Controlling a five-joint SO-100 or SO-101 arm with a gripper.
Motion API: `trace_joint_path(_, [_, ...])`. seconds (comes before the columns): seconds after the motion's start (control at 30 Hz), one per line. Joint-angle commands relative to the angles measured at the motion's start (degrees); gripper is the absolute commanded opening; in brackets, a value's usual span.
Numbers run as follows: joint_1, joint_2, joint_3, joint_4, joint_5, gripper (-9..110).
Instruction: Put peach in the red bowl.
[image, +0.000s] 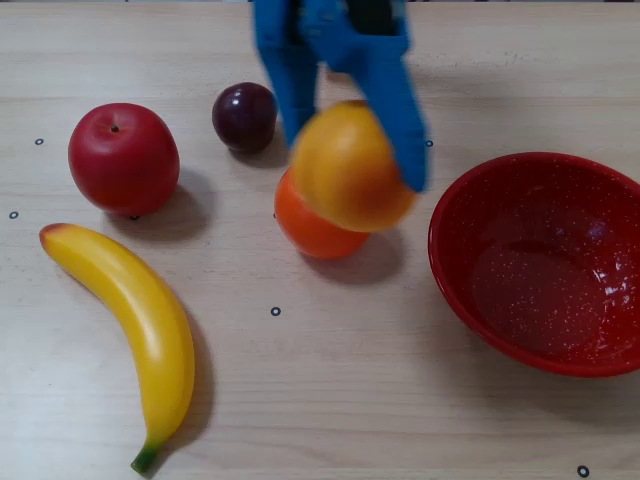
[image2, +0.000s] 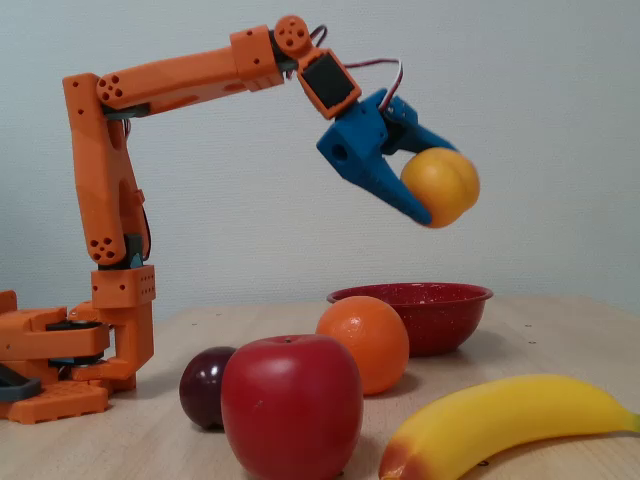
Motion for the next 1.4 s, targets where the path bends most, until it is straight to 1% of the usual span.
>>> trace_joint_path(0.0, [-3.3, 7.7, -2.6, -3.5, 1.7, 0])
trace_joint_path(0.5, [-18.2, 3.6, 0.2, -1.9, 4.9, 0])
trace_joint_path(0.7, [-22.9, -3.5, -4.8, 4.4, 6.1, 0])
trace_joint_path(1.03, [-25.5, -18.1, -15.6, 6.7, 5.4, 0])
trace_joint_path(1.37, [-26.3, -24.7, -21.4, 12.9, 0.5, 0])
